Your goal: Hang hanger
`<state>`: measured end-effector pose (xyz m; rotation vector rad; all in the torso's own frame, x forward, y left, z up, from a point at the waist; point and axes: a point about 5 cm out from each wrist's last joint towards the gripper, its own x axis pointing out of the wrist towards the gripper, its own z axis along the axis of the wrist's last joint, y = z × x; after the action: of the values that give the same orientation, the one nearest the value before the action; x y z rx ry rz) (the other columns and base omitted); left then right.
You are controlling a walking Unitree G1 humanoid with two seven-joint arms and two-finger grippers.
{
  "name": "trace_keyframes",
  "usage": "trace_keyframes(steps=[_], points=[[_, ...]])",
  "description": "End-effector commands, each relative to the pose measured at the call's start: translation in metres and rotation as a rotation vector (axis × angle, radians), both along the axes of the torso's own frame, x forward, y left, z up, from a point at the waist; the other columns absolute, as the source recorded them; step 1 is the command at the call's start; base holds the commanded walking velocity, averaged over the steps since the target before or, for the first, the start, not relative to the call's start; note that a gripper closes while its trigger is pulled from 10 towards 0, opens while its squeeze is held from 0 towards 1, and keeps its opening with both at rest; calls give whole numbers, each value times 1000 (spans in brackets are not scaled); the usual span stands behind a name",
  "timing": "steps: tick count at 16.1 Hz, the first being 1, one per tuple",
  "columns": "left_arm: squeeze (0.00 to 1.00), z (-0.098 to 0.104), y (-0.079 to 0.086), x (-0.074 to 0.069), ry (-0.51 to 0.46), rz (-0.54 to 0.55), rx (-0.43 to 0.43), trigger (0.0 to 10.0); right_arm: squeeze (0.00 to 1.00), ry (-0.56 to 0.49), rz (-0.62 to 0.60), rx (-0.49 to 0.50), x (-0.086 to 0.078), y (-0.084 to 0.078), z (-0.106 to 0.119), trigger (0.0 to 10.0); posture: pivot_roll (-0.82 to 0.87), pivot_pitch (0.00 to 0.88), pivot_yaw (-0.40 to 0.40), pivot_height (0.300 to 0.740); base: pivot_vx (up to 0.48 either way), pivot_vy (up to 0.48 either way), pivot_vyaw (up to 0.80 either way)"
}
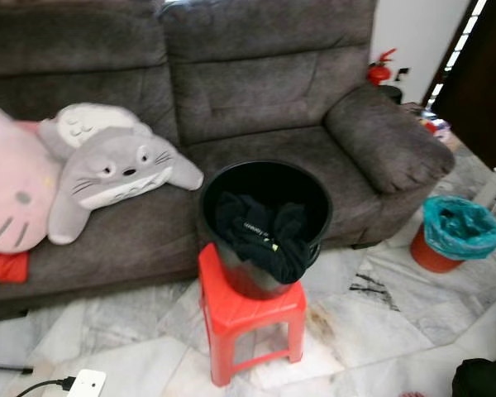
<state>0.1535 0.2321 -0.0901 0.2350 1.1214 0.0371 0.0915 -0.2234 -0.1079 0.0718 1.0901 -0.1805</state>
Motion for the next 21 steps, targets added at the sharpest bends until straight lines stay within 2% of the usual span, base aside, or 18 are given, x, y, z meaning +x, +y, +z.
trace_keyframes(steps=[1,7,14,17,21], points=[[0,0,-3,2,-10,7,-16,10000,0,-1,-15,-7,0,-2,0,10000,-142,0,23,740,315,0,0],[0,0,-2,1,-6,3,-15,10000,0,-4,-20,-7,0,-2,0,10000,-144,0,25,740,317,0,0],[0,0,1,-2,5,-19,2,10000,0,-23,-20,-32,2,-3,1,10000,-150,0,27,740,0,0,0],[0,-1,-1,-3,12,-27,1,10000,0,-37,-45,-66,2,-5,2,10000,-153,0,29,740,0,0,0],[0,-4,2,-13,29,-36,10,10000,0,-67,-117,-121,1,-8,4,10000,-167,0,35,740,0,0,0]])
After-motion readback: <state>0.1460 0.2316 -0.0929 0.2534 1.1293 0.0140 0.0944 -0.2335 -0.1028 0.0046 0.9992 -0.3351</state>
